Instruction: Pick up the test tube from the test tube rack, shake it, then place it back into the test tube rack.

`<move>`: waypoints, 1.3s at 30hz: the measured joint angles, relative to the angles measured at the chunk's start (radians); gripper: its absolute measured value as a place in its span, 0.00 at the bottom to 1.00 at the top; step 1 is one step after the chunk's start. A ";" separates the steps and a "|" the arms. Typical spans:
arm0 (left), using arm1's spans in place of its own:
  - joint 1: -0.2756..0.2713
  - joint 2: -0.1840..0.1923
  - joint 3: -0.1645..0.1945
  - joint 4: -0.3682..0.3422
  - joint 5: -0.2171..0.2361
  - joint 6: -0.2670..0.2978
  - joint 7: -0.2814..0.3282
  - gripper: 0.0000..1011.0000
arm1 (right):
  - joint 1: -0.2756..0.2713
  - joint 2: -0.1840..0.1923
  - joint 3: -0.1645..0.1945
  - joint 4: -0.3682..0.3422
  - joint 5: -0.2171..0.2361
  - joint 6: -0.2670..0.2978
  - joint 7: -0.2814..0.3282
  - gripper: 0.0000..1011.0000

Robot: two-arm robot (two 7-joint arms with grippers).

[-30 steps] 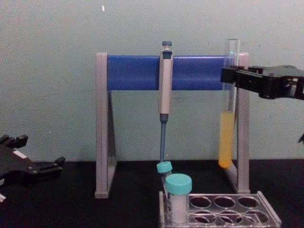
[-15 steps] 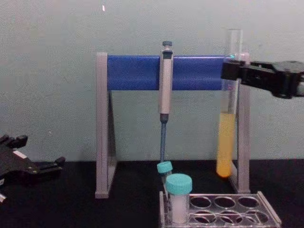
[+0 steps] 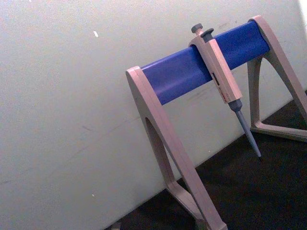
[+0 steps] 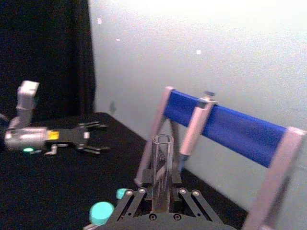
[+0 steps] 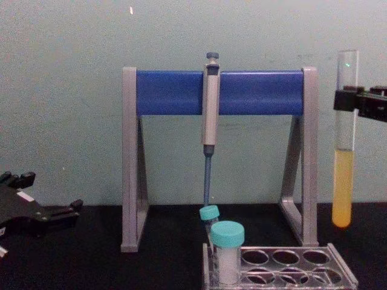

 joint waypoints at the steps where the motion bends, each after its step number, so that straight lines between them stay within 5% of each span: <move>1: 0.000 0.000 0.000 0.000 0.000 0.000 0.000 0.99 | 0.000 -0.003 0.002 0.002 -0.001 -0.001 -0.005 0.22; 19: 0.000 0.000 0.000 0.000 0.000 0.000 0.000 0.99 | 0.063 -0.119 -0.010 0.074 -0.030 -0.013 -0.034 0.22; 39: 0.000 0.000 0.000 0.000 0.000 0.000 0.000 0.99 | 0.064 -0.124 -0.043 0.103 -0.005 -0.029 0.041 0.22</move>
